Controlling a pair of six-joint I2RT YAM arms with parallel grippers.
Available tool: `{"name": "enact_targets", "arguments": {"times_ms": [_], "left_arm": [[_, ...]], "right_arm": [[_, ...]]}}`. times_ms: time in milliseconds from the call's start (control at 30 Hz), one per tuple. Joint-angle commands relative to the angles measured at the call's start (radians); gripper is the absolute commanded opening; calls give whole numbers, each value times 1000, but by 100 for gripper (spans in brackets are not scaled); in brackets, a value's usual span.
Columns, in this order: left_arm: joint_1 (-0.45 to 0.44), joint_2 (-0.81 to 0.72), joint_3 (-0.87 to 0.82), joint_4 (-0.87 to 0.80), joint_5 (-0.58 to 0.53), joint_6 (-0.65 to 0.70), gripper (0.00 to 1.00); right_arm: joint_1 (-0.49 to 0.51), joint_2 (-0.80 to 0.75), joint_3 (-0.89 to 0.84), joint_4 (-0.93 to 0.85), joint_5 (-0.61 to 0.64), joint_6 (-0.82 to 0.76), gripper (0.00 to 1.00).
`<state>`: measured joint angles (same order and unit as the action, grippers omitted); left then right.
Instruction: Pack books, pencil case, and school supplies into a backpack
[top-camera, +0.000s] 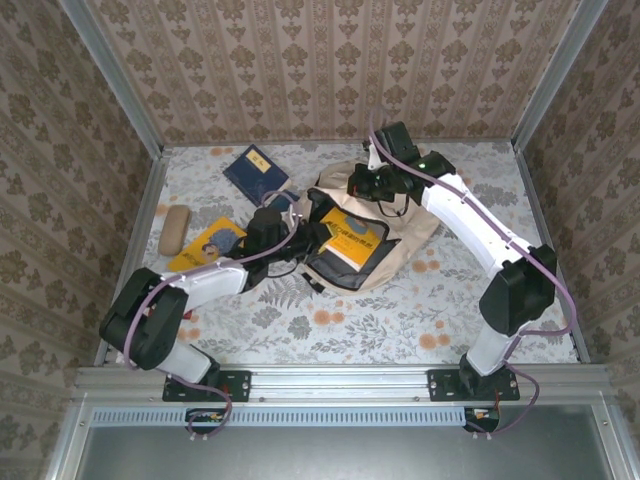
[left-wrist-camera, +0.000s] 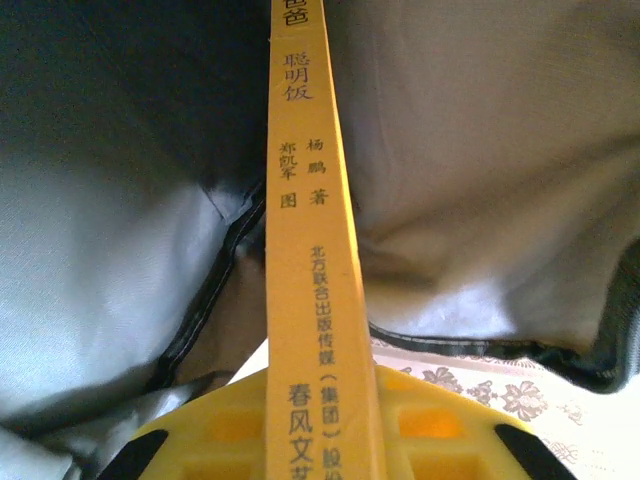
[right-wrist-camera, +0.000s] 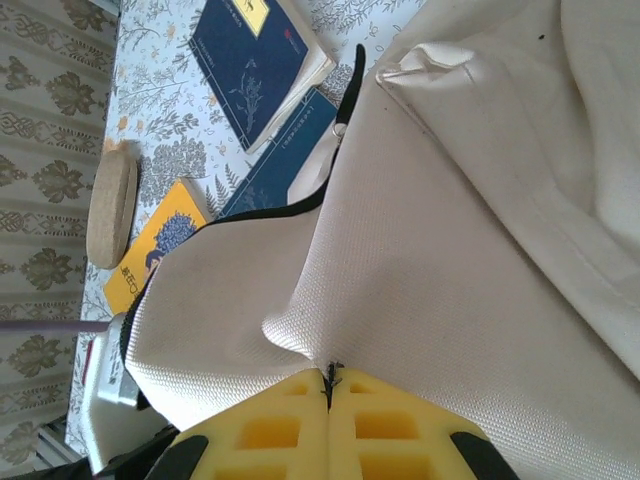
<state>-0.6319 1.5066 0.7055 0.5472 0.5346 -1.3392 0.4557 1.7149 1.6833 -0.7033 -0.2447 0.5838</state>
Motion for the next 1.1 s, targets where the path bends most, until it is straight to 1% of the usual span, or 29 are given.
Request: {"name": "enact_targets", "arguments": {"times_ms": [0, 167, 333, 533, 667, 800, 833, 933, 1067], "left_arm": [[-17, 34, 89, 115, -39, 44, 1], [-59, 144, 192, 58, -110, 104, 0], [-85, 263, 284, 65, -178, 162, 0], [-91, 421, 358, 191, -254, 134, 1], [-91, 532, 434, 235, -268, 119, 3], [-92, 620, 527, 220, -271, 102, 5], [-91, 633, 540, 213, -278, 104, 6], [-91, 659, 559, 189, -297, 97, 17], [-87, 637, 513, 193, -294, 71, 39]], "right_arm": [[-5, -59, -15, 55, -47, 22, 0], [-10, -75, -45, 74, -51, 35, 0], [-20, -88, -66, 91, -57, 59, 0], [-21, -102, -94, 110, -74, 79, 0], [-21, -111, -114, 114, -81, 83, 0], [-21, -127, -144, 117, -70, 87, 0], [-23, -131, -152, 118, -61, 87, 0], [-28, -142, -178, 117, -24, 90, 0], [-47, -150, -210, 117, 40, 104, 0]]}}
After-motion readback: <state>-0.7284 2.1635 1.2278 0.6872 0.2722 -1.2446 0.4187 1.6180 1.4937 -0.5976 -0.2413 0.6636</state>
